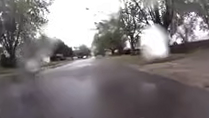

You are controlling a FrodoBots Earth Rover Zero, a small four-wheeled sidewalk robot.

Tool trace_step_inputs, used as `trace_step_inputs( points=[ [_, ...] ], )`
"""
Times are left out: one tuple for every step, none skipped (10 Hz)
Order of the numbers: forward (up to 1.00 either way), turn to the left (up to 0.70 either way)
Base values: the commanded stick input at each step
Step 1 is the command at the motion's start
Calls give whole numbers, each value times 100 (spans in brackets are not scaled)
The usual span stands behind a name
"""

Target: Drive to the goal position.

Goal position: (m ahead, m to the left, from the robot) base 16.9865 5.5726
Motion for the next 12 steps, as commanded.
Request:
trace_step_inputs(
  points=[
    [70,0],
    [70,0],
    [70,0],
    [70,0],
    [70,0],
    [70,0],
    [70,-13],
    [70,-33],
    [70,-34],
    [70,-35],
    [70,-34],
    [70,-29]
  ],
)
